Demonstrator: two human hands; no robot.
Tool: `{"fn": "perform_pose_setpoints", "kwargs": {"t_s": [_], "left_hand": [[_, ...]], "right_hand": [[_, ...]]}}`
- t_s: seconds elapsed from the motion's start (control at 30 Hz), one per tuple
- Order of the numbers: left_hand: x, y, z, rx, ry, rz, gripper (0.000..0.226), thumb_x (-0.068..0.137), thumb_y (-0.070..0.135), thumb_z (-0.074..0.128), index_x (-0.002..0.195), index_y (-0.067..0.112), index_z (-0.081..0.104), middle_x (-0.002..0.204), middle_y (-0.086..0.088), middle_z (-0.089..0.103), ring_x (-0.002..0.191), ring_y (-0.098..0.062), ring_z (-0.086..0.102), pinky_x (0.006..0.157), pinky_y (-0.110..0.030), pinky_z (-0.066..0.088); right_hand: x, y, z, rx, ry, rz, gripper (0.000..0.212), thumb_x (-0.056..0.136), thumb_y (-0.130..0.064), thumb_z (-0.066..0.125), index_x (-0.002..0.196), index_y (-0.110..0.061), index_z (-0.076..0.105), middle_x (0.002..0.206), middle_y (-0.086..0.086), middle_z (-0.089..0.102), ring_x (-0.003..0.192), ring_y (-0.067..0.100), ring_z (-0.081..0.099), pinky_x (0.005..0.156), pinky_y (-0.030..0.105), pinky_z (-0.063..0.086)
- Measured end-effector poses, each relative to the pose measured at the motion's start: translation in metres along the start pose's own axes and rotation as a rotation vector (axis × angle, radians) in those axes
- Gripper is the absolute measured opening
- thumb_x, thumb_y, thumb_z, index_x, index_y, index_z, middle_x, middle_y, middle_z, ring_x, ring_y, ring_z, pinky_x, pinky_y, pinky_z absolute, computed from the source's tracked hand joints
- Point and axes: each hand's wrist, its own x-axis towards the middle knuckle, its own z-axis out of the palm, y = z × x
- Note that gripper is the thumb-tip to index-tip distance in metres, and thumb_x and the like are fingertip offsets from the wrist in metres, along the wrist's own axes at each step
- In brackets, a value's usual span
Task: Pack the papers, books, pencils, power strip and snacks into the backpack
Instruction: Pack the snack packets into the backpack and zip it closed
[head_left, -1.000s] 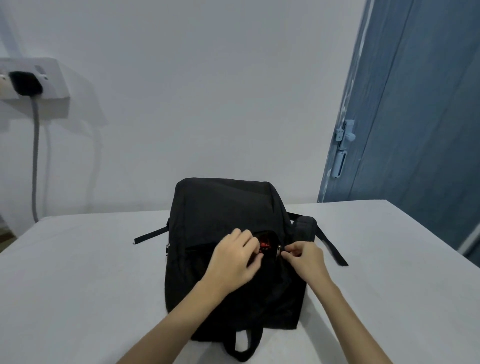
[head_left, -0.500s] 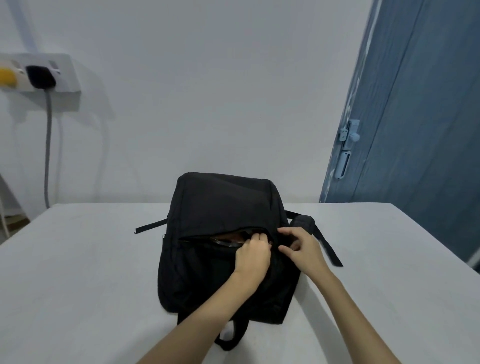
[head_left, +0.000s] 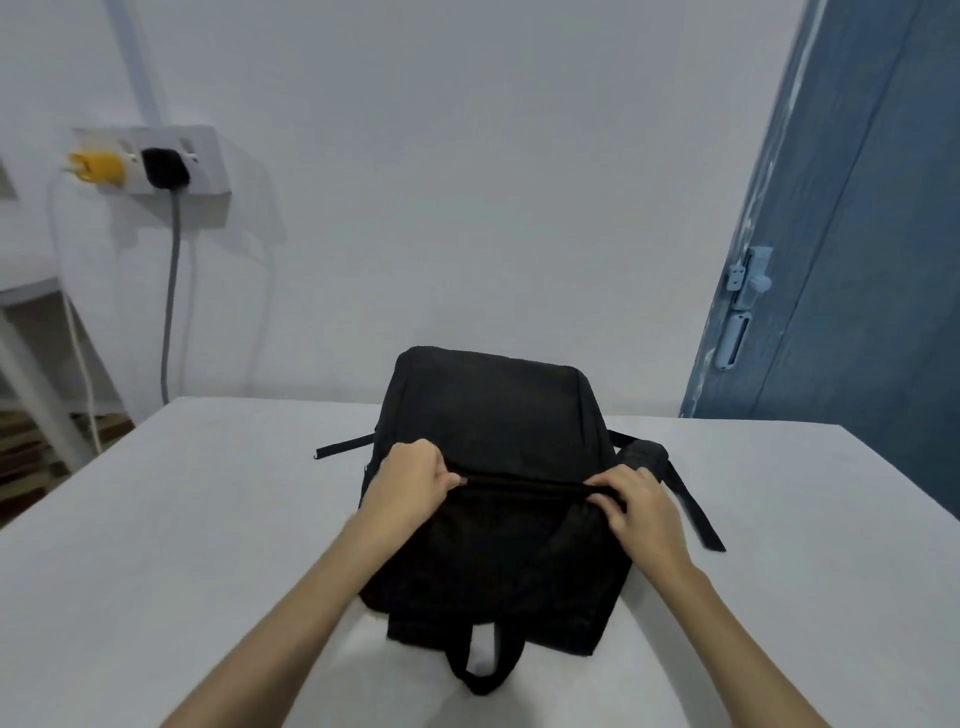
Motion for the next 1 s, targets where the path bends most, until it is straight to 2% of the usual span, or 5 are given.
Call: {"fn": "perform_pose_setpoints", "kwargs": {"t_s": [0.23, 0.43, 0.6, 0.83, 1.0], "left_hand": [[0.009, -0.083, -0.044, -0.197, 0.114, -0.154, 0.034, 0.09, 0.035, 0.058, 0.078, 0.004, 0.066, 0.075, -0.004, 0.063, 0.067, -0.019, 0.055, 0.051, -0.023, 0.039], [0.027, -0.107, 0.0, -0.631, -0.413, -0.445, 0.055, 0.095, 0.053, 0.037, 0.105, 0.005, 0.06, 0.096, -0.011, 0.058, 0.072, -0.022, 0.054, 0.062, -0.028, 0.048], [0.046, -0.089, -0.019, -1.169, -0.102, -0.395, 0.013, 0.094, 0.013, 0.046, 0.098, 0.007, 0.057, 0.093, -0.009, 0.059, 0.076, -0.017, 0.055, 0.059, -0.024, 0.044], [0.086, -0.042, -0.104, -1.429, 0.123, -0.209, 0.03, 0.092, 0.005, 0.034, 0.067, 0.015, 0.047, 0.038, 0.007, 0.048, 0.047, -0.011, 0.045, 0.05, -0.022, 0.039], [0.118, -0.035, -0.131, -1.501, 0.147, -0.225, 0.03, 0.091, 0.012, 0.033, 0.062, 0.018, 0.038, 0.032, 0.008, 0.039, 0.028, -0.005, 0.036, 0.038, -0.015, 0.027]], "right_hand": [[-0.011, -0.011, 0.008, 0.191, -0.018, 0.585, 0.043, 0.075, -0.036, 0.076, 0.095, -0.005, 0.053, 0.093, 0.004, 0.053, 0.083, 0.023, 0.054, 0.068, 0.03, 0.042], [0.008, -0.018, -0.013, 0.766, -0.37, 1.027, 0.029, 0.085, -0.025, 0.068, 0.073, -0.006, 0.05, 0.054, 0.006, 0.05, 0.044, 0.019, 0.049, 0.04, 0.023, 0.037], [0.048, -0.036, -0.04, 0.99, -0.296, 1.016, 0.011, 0.09, -0.017, 0.054, 0.081, -0.013, 0.056, 0.068, 0.005, 0.06, 0.063, 0.02, 0.054, 0.05, 0.026, 0.041], [0.143, -0.075, -0.097, 1.112, -0.139, 0.779, 0.026, 0.085, -0.008, 0.037, 0.061, -0.019, 0.041, 0.046, -0.003, 0.04, 0.051, 0.014, 0.035, 0.054, 0.029, 0.026], [0.181, -0.092, -0.098, 1.166, -0.128, 0.786, 0.038, 0.088, -0.009, 0.032, 0.051, -0.02, 0.033, 0.038, -0.006, 0.034, 0.038, 0.012, 0.033, 0.053, 0.029, 0.02]]}}
